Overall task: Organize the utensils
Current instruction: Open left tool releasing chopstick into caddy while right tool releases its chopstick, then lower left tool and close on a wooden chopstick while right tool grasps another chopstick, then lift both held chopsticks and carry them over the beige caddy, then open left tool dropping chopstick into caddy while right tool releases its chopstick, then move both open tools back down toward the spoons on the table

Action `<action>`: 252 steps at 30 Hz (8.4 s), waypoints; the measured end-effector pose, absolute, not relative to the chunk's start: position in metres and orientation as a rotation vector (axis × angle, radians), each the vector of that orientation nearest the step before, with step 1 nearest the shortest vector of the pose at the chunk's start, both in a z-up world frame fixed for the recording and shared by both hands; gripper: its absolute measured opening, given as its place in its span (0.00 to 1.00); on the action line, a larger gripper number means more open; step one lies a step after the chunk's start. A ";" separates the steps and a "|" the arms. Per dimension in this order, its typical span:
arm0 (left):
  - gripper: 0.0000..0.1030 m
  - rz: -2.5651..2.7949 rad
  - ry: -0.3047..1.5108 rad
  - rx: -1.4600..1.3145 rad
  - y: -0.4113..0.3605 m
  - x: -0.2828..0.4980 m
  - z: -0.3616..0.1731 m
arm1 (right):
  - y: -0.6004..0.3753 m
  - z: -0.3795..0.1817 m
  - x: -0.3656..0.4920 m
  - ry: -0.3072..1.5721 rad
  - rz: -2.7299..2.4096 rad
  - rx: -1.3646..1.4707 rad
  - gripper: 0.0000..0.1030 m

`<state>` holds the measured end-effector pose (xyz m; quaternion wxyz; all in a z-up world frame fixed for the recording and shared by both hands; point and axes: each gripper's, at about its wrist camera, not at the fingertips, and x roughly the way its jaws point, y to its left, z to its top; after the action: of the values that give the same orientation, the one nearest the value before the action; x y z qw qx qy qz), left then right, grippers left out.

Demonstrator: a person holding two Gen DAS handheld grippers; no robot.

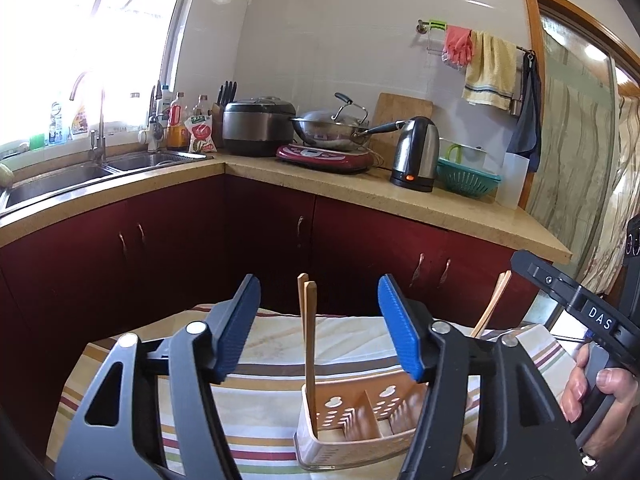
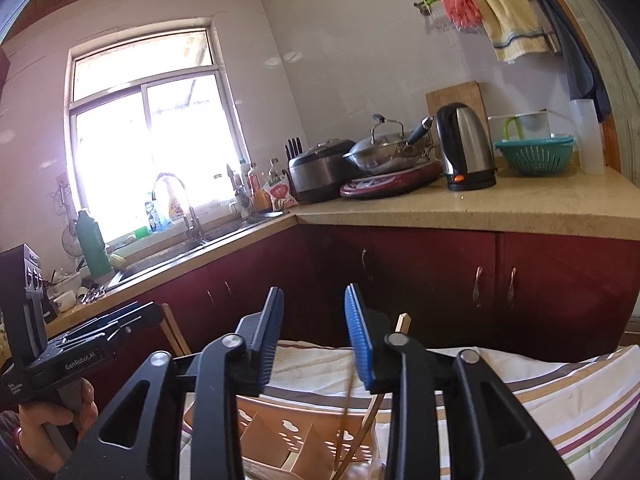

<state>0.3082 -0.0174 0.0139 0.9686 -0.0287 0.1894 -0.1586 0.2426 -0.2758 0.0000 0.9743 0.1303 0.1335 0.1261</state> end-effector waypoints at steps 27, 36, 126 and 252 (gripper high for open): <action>0.76 -0.142 0.506 -0.046 0.013 0.154 -0.082 | -0.310 -0.106 0.098 0.475 -0.009 0.166 0.38; 0.76 -0.085 0.557 -0.044 0.023 0.091 -0.125 | -0.309 -0.160 0.030 0.486 -0.040 0.132 0.38; 0.06 -0.291 0.446 -0.014 0.023 0.112 -0.017 | -0.302 -0.039 0.072 0.236 0.067 0.081 0.06; 0.82 -0.140 0.752 -0.035 0.005 0.190 -0.151 | -0.275 -0.185 0.174 0.801 0.026 0.069 0.48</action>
<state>0.1898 0.0051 -0.1506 0.9276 -0.0172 0.3668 -0.0683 0.1743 -0.2750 -0.1847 0.9202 0.0334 0.3899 0.0127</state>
